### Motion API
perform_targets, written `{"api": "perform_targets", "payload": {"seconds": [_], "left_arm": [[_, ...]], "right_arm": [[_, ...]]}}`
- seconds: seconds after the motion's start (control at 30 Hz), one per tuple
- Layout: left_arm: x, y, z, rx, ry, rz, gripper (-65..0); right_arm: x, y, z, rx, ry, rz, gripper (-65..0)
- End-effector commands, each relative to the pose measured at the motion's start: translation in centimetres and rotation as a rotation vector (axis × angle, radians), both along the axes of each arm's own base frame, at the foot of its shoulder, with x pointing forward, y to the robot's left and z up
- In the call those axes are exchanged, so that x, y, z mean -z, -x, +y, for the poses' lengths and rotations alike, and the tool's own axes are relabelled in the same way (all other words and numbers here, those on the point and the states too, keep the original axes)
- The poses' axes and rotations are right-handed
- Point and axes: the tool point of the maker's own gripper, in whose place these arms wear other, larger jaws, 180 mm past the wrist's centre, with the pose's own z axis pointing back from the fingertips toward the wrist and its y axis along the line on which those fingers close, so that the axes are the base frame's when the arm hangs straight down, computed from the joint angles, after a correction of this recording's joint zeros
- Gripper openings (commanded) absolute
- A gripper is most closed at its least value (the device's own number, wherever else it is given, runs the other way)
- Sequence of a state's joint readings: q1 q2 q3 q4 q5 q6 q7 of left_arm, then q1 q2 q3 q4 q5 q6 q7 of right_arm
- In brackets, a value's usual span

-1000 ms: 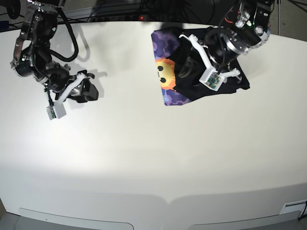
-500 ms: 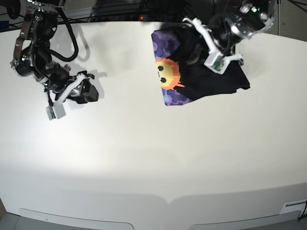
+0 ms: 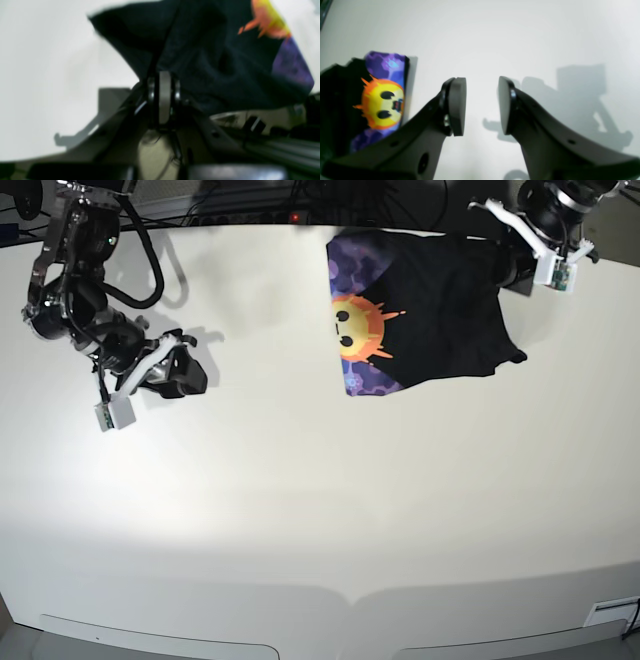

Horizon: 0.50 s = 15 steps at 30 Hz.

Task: Fold the T-shirt properly
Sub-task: 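Drag the folded shirt with the left gripper across the table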

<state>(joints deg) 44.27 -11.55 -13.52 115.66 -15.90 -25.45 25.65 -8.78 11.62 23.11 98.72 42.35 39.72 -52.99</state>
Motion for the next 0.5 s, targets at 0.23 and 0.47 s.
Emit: {"api": "perform_targets", "payload": {"seconds": [0.23, 0.47], "left_arm": [[1.4, 1.5, 1.6, -0.053, -0.078, 0.120, -65.0], [0.9, 0.4, 2.3, -0.114, -0.072, 0.053, -65.0]], "right_arm": [[-1.5, -0.7, 0.1, -0.007, -0.014, -0.054, -43.0], [-1.5, -0.7, 0.1, -0.008, -0.017, -0.055, -43.0]]}}
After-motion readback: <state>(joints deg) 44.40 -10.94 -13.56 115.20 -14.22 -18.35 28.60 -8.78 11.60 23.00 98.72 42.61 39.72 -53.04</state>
